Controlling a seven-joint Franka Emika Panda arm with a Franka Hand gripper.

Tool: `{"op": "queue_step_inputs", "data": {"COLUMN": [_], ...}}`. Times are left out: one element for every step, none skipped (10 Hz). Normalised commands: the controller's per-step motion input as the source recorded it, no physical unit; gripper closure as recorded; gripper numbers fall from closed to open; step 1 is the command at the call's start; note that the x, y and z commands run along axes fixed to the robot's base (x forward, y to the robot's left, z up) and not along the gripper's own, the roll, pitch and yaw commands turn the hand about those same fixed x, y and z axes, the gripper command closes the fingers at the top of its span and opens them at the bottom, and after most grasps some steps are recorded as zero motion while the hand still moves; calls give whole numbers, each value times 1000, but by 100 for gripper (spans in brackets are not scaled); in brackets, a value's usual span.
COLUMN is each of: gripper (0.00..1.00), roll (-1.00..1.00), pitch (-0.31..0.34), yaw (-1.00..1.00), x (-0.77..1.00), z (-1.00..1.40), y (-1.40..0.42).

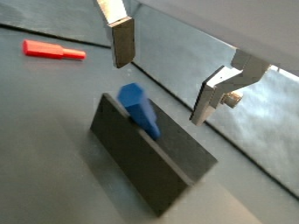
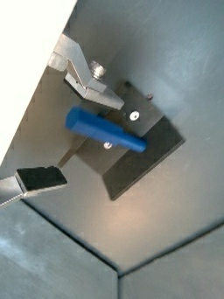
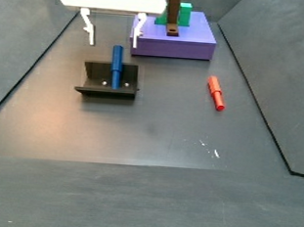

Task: Pick up the blue object. Move up. Place the blue object on the fixture. Regrasp the blue object. Move to above the board. Insert the blue object.
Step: Regrasp the blue object.

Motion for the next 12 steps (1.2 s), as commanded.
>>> {"op": "queue_step_inputs", "data": {"gripper": [0,0,0,0,0,0,0,0,0,0,0,0], "roll": [943,897,663,437,340,289,86,57,117,166,120,46], "pitch": [0,0,77,134,131,37,0,0,0,0,6,9], "yaw": [94,3,0,-26,0,43,37,9,0,0,0,0], "x": [-137,-43,237,400,314,63,37,0,0,0,0,0], "z": [-371,-334,-271,-183,-117,-80,-43,-49,-126,-180,-117,-17], "y": [-186,-131,-111,-9,0,0,0,0,0,34,11,0]}}
